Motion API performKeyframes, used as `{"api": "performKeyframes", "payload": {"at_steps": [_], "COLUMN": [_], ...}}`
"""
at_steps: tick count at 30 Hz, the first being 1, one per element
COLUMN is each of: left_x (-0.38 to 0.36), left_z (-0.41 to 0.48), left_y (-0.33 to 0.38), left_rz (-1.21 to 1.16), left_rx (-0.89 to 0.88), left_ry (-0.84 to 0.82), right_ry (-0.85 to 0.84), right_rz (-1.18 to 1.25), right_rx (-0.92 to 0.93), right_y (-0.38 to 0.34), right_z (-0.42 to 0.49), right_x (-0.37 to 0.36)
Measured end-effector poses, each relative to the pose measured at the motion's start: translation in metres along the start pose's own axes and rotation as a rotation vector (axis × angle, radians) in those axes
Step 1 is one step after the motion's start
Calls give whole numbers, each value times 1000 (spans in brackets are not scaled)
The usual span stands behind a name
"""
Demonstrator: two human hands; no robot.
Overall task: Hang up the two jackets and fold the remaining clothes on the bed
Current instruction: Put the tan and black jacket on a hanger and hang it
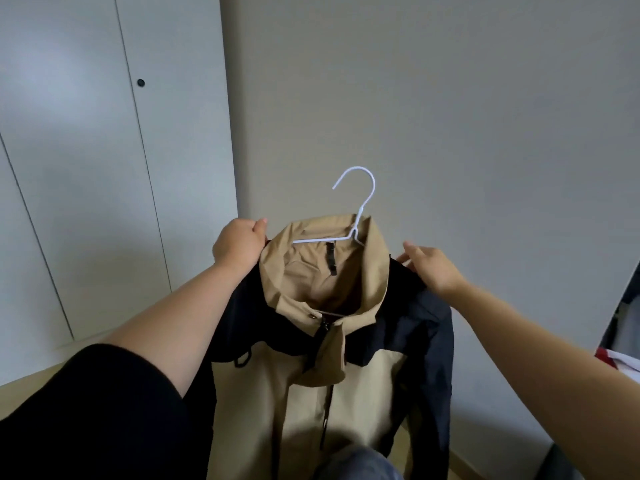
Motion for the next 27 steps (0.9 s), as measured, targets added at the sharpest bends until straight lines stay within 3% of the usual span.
{"api": "performKeyframes", "payload": {"at_steps": [2,7,14,22,27], "left_x": [-1,-2,-14,-7,-13], "left_z": [0,-7,-19,-6,-7], "left_y": [3,24,58,48,51], "left_rz": [-6,41,-39,-201,-242], "left_rx": [2,-49,-165,-8,12], "left_ry": [-8,-103,-202,-80,-65], "right_ry": [27,281,243,358,198], "right_rz": [-90,-102,-147,-343,-169], "right_rx": [-8,-27,86,29,332], "right_y": [8,-2,-17,9,-16], "right_z": [-5,-9,-7,2,-1], "right_x": [-9,-14,-16,27,17]}}
Point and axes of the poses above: each hand's wrist, its own z-axis towards the middle knuckle, its own x-axis out of the back of the hand, y = z × x, the point moved 2 cm from there along z, towards the middle knuckle, and after that the axes turned 1 degree about x, right-handed, at the moved point
